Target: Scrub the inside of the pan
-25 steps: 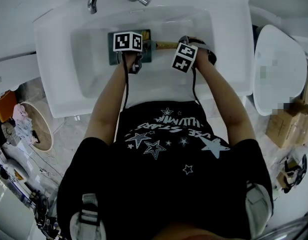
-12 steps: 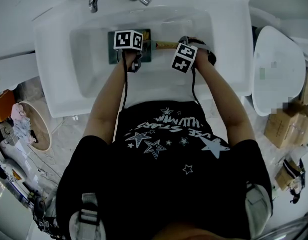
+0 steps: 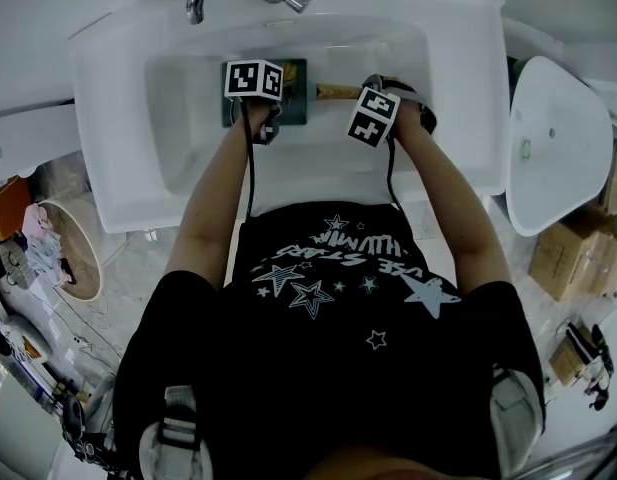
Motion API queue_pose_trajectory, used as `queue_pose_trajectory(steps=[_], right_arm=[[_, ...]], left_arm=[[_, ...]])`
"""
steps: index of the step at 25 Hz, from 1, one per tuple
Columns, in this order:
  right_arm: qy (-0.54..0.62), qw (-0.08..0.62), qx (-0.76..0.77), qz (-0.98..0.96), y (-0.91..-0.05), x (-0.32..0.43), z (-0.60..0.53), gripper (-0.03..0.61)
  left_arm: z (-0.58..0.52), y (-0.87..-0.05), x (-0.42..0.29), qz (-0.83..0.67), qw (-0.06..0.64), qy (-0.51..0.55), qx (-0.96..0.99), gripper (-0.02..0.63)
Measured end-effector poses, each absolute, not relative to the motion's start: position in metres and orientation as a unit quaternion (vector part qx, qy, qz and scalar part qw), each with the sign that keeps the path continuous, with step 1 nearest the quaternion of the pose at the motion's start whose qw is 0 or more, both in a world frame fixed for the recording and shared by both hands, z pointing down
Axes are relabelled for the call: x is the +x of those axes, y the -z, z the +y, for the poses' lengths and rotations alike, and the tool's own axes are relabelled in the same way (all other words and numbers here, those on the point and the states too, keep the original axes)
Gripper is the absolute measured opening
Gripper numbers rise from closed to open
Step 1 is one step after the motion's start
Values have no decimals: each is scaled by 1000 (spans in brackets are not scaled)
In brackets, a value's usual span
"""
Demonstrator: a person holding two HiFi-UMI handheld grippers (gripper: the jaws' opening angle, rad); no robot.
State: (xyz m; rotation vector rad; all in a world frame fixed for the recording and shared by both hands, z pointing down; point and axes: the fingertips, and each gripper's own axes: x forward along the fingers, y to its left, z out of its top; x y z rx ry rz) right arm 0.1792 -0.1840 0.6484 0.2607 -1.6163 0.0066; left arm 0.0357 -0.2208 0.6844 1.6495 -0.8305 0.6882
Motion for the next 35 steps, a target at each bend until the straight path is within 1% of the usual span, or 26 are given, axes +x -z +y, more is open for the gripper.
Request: queue_pose_trajectory(steps=[21, 35], right_arm=[[-3, 689, 115, -716, -647, 180, -182, 126], [-1, 692, 116, -712, -649, 180, -182, 126]], left_arm=[[-224, -684, -45, -425, 560, -301, 645, 135], [-220, -683, -46, -423, 561, -309, 641, 135]])
